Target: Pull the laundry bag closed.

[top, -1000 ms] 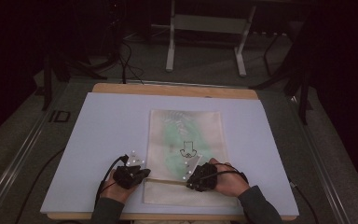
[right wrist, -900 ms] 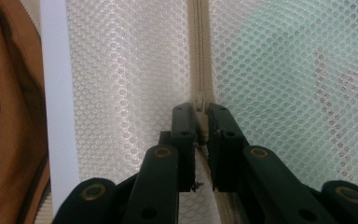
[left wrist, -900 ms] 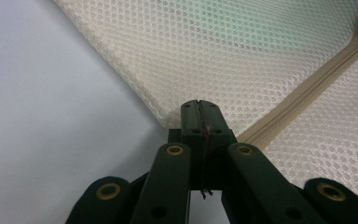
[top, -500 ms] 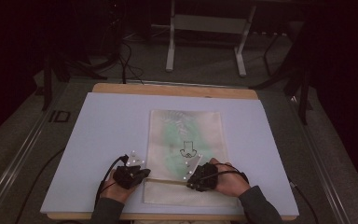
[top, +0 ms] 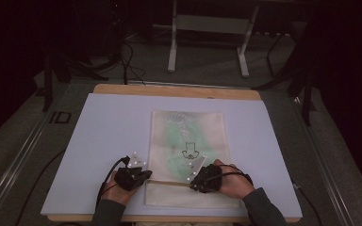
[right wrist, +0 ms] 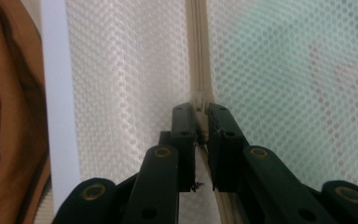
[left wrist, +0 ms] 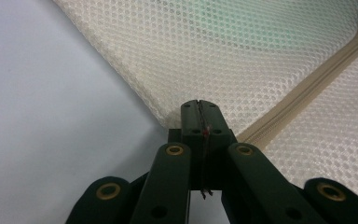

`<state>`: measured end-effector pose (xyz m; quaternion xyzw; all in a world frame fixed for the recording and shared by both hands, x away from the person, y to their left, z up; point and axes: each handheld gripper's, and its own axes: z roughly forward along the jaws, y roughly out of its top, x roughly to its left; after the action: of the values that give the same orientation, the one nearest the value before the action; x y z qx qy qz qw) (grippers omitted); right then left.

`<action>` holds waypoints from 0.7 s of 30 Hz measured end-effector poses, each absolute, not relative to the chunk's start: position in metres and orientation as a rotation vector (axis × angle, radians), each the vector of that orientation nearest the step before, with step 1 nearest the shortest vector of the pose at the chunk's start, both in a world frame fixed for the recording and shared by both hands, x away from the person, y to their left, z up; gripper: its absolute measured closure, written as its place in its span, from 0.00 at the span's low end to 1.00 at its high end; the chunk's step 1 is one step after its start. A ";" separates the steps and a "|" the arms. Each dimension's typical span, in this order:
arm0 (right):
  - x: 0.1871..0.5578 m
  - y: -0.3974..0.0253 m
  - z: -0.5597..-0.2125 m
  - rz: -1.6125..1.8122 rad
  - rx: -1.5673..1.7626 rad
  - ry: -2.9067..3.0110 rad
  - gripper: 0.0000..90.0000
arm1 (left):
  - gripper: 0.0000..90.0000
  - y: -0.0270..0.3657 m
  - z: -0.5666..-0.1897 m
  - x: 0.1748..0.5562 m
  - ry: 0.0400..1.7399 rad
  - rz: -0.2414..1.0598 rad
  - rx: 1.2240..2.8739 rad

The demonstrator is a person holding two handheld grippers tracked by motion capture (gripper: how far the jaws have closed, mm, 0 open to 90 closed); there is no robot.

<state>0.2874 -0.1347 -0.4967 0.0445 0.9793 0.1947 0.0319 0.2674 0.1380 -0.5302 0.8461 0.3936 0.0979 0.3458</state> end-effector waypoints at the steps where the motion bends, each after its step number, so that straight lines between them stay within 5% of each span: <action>1: 0.288 -0.136 -0.496 0.612 0.141 3.018 0.92 | 1.00 0.138 -0.530 0.267 1.022 0.254 2.196; 21: 0.289 -0.148 -0.493 0.615 0.172 3.013 0.92 | 1.00 0.138 -0.530 0.267 1.022 0.255 2.196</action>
<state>0.2888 -0.1482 -0.4934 0.0558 0.9778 0.1996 0.0308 0.2674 0.1379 -0.5303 0.8460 0.3936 0.0983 0.3458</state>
